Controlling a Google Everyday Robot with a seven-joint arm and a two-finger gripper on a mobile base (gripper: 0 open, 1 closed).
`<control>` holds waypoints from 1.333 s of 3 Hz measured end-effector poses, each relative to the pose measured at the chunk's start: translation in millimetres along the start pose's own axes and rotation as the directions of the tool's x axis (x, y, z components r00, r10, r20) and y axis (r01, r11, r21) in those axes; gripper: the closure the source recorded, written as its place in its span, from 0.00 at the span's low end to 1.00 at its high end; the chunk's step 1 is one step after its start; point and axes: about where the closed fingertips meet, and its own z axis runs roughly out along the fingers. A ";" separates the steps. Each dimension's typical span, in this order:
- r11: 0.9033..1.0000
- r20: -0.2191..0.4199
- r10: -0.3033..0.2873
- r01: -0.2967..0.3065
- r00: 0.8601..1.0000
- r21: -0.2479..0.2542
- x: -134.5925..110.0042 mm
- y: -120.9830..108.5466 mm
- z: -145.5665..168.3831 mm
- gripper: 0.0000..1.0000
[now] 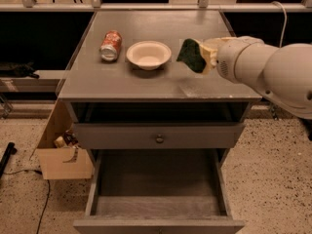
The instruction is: Pick sponge from middle drawer and place on counter
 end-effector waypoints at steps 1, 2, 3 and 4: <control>0.989 -0.013 0.139 -0.140 0.990 -0.037 6.4 9.4 13.8 1.00; 0.970 -0.028 0.238 -0.239 0.971 -0.042 19.7 10.5 21.4 1.00; 0.968 -0.033 0.245 -0.246 0.969 -0.041 22.5 10.1 24.0 1.00; 0.969 -0.030 0.248 -0.248 0.968 -0.012 27.7 -0.5 21.3 1.00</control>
Offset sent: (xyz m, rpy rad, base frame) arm 0.0220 -0.0057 -0.0537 0.3363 0.1593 -0.0587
